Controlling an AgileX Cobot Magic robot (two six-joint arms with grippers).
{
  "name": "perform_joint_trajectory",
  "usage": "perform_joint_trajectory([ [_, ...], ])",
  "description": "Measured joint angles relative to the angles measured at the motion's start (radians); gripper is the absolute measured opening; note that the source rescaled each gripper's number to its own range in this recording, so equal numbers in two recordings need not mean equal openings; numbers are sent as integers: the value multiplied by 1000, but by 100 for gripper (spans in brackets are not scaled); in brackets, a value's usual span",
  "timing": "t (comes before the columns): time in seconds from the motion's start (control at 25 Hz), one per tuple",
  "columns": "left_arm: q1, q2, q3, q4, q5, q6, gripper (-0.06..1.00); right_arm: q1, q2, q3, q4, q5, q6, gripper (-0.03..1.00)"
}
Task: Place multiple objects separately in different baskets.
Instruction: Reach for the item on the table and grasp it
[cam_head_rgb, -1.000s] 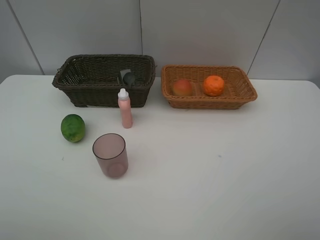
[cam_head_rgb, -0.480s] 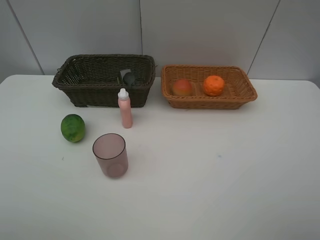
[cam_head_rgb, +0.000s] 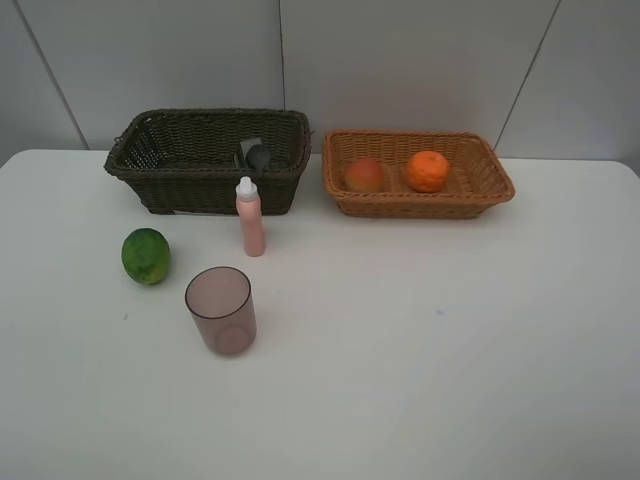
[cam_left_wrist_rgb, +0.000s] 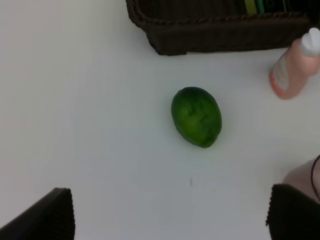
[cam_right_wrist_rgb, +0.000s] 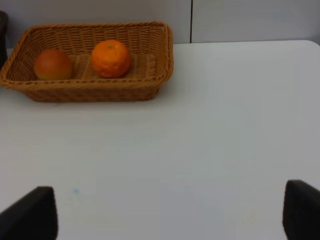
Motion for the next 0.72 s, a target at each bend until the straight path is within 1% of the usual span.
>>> perform_joint_trajectory([
  [0.16,-48,210,-52,88,-4,-11,100,0,0,0,0,0,0,95],
  [0.32,-66,398,-90,167,-7,-91,100,0,0,0,0,0,0,95],
  [0.4,-67,476,-99,178,-21,-122,100,0,0,0,0,0,0,95],
  [0.52,-68,569,-110,180,-43,-136,100,0,0,0,0,0,0,95],
  [0.72,-130,663,-125,183,-105,-148,100,0,0,0,0,0,0,95],
])
